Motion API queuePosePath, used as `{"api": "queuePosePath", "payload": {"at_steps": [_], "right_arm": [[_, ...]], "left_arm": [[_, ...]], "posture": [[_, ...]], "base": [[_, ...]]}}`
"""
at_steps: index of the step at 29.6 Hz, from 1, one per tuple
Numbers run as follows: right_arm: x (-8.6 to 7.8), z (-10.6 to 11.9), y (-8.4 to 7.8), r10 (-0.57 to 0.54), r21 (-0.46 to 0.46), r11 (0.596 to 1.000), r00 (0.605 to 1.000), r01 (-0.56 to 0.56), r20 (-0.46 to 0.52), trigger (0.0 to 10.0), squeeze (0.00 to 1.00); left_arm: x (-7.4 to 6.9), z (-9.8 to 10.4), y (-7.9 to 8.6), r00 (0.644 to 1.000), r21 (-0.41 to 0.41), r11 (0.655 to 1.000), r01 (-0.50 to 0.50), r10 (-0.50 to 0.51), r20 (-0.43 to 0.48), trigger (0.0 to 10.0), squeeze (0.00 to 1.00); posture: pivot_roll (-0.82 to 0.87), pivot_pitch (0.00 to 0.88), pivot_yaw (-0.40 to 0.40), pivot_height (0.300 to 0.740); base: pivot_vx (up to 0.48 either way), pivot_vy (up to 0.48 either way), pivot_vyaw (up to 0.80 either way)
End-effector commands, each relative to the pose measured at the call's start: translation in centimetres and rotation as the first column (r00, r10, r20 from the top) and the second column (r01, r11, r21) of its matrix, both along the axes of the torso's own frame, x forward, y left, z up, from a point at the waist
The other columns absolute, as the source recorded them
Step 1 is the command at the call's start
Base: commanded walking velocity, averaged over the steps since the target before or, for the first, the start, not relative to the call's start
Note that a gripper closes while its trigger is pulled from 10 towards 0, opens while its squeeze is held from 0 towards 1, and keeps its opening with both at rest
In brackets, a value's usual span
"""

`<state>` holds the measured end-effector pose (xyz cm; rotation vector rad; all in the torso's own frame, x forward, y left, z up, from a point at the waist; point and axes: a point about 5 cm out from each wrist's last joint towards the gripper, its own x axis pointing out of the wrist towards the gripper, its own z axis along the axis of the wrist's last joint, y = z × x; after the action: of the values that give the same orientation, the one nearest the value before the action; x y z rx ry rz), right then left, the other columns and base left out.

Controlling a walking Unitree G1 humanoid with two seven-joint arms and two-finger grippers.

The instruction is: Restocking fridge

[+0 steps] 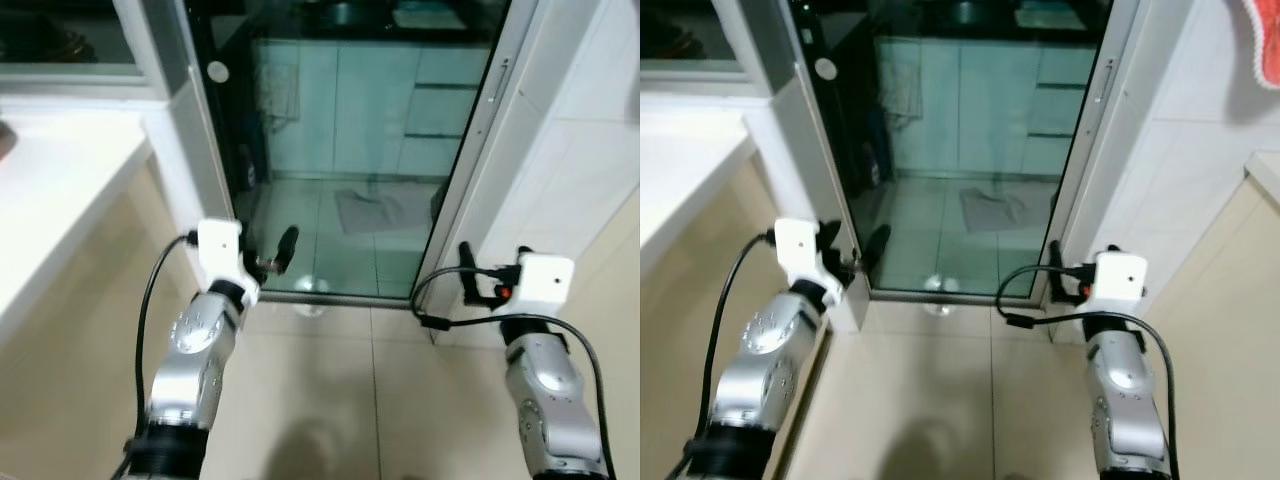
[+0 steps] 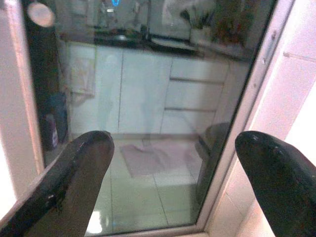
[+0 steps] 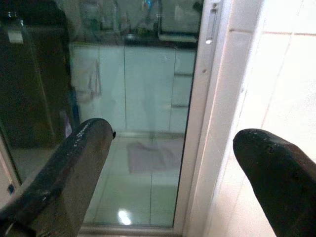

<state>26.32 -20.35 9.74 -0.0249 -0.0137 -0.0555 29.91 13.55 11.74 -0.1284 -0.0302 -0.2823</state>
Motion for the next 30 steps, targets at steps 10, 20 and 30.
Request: {"api": "queuePosePath", "payload": {"at_steps": [10,20,30], "right_arm": [[0.2,-0.8,0.4,0.006,0.004,1.000,1.000,-0.006,-0.023,10.0,0.00],[0.0,-1.4,0.4,0.006,-0.007,1.000,0.999,-0.006,-0.046,10.0,0.00],[0.2,-1.7,0.4,0.015,-0.012,1.000,0.998,-0.016,-0.055,10.0,0.00]], "left_arm": [[0.8,-0.2,0.9,0.997,0.038,0.997,-0.073,0.074,-0.031,10.0,0.00],[0.9,-0.4,1.2,0.996,0.047,0.996,-0.076,0.078,-0.046,10.0,0.00],[1.0,-0.3,1.5,0.996,0.055,0.995,-0.078,0.081,-0.044,10.0,0.00]], "posture": [[-0.11,0.000,0.027,0.740],[-0.10,0.000,0.031,0.740],[-0.09,0.000,0.031,0.740]], "base": [[-0.084,0.000,0.00],[-0.473,0.000,0.00],[-0.480,0.000,0.00]]}}
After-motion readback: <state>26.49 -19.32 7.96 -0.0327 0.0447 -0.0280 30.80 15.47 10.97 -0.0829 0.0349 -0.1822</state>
